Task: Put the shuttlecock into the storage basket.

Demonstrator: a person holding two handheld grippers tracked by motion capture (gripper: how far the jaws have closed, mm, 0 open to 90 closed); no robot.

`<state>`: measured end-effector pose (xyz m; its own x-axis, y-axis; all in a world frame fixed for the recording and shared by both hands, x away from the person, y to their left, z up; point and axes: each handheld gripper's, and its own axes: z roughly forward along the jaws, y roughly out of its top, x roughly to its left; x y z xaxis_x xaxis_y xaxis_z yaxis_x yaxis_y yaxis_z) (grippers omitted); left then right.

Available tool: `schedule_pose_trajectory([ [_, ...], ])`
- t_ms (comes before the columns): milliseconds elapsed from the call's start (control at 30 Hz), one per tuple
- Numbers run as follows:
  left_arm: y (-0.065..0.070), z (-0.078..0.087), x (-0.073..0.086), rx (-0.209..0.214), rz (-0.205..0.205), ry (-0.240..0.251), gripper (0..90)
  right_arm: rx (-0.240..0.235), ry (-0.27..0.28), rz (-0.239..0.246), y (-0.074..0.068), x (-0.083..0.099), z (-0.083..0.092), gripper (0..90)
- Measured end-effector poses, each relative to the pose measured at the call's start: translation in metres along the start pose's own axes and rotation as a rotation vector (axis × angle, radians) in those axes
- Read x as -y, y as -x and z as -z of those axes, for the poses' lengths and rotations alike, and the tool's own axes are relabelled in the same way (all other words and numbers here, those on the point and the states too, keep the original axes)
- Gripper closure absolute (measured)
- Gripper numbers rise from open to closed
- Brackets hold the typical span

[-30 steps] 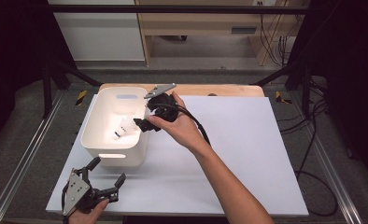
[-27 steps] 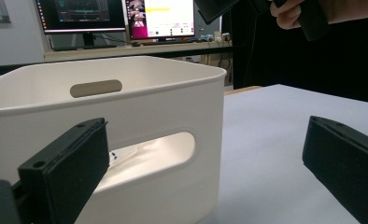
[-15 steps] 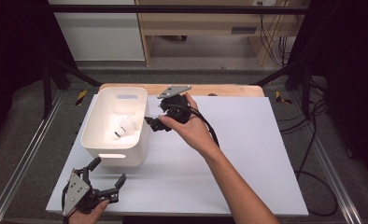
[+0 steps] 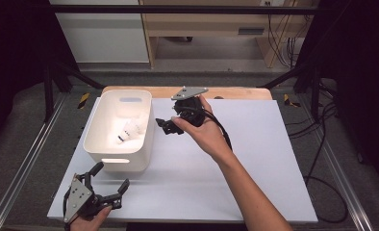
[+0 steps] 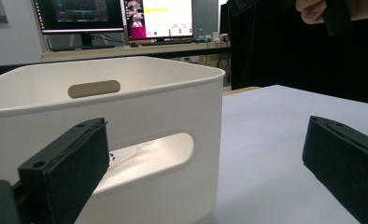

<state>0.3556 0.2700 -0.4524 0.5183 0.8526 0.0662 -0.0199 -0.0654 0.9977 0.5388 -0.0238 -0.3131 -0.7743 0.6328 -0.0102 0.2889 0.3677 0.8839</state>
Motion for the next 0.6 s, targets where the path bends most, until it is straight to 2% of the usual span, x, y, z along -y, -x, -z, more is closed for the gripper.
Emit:
schedule_pose_trajectory([
  [300, 0.0, 0.0, 0.0, 0.0, 0.0, 0.0, 0.7, 0.011, -0.001, 0.002, 0.005, 0.002, 0.006, 4.3],
  [600, 0.0, -0.001, 0.0, -0.001, 0.001, -0.002, 0.7, 0.04, -0.003, -0.008, 0.017, 0.012, 0.016, 4.2],
])
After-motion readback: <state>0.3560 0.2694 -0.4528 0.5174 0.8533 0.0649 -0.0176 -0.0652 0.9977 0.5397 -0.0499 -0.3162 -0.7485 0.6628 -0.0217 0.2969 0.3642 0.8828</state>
